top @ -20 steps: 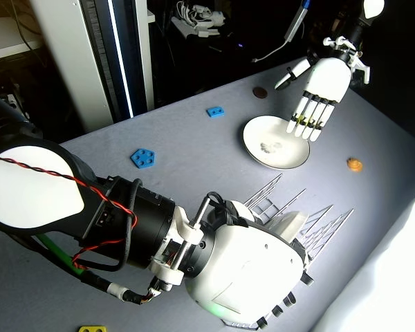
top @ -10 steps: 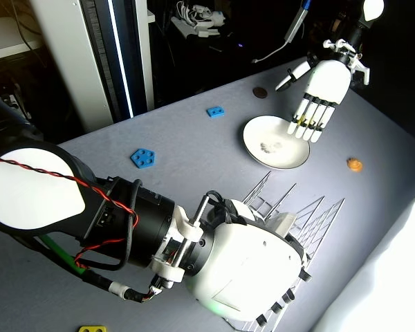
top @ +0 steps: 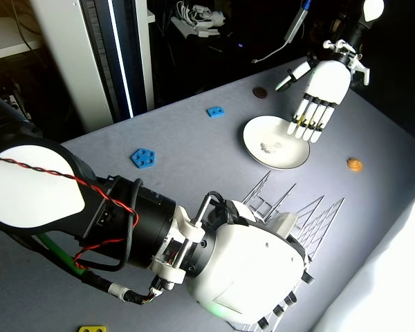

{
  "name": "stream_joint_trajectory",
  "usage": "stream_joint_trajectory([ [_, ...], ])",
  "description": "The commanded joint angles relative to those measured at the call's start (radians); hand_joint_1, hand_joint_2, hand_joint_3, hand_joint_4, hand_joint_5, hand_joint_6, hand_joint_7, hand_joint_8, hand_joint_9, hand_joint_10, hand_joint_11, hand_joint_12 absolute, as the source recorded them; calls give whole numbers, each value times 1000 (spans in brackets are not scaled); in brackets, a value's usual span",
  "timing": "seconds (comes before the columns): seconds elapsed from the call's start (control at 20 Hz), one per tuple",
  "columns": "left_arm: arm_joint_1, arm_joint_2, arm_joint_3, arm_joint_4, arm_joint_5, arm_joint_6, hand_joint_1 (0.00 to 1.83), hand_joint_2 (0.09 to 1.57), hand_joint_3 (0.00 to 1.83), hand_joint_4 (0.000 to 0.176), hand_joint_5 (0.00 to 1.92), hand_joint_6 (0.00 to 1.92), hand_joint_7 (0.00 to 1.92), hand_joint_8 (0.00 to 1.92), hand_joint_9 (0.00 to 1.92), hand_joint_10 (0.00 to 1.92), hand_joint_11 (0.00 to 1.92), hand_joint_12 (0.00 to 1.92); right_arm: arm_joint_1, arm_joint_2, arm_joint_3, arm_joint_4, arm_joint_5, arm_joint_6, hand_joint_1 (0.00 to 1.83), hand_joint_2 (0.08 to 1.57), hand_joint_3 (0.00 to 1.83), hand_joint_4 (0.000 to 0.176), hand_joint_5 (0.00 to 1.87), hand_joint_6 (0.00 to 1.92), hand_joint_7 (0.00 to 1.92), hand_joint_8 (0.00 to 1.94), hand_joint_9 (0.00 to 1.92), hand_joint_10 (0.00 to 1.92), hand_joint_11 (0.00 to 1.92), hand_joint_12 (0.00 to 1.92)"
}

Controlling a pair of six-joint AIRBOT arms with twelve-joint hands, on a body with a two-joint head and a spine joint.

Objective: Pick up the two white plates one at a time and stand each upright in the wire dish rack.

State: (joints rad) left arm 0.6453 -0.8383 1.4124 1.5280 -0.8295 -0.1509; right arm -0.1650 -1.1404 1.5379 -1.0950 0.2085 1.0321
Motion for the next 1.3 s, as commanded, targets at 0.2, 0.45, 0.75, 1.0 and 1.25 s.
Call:
stream_joint_trajectory([
  [0.2,3,1,-2,-51,-22,2,0,1067,0,0,0,0,0,0,0,0,0,0,26,9,5,57,58,13,1186,1063,2,0,761,51,880,26,820,138,368,1140],
  [0.45,2,2,-11,-52,-26,-5,0,1061,0,0,0,0,0,0,0,0,0,0,28,13,5,57,57,7,1182,1039,3,0,813,16,918,5,873,68,406,1080],
  [0.75,7,3,-18,-52,-21,-5,0,1065,0,0,0,0,0,0,0,0,0,0,62,20,5,86,65,-27,947,1033,0,0,524,0,588,0,528,0,17,1079],
  [1.0,13,2,-18,-52,-17,-5,0,1066,0,0,0,0,0,0,0,0,0,0,103,23,5,86,151,-142,911,1035,11,0,348,0,377,0,352,0,0,842],
  [1.25,17,-1,-12,-52,-16,-4,0,1069,1,0,0,0,0,0,0,0,0,0,151,23,-13,87,263,-305,758,995,0,0,34,2,31,2,14,0,0,201],
])
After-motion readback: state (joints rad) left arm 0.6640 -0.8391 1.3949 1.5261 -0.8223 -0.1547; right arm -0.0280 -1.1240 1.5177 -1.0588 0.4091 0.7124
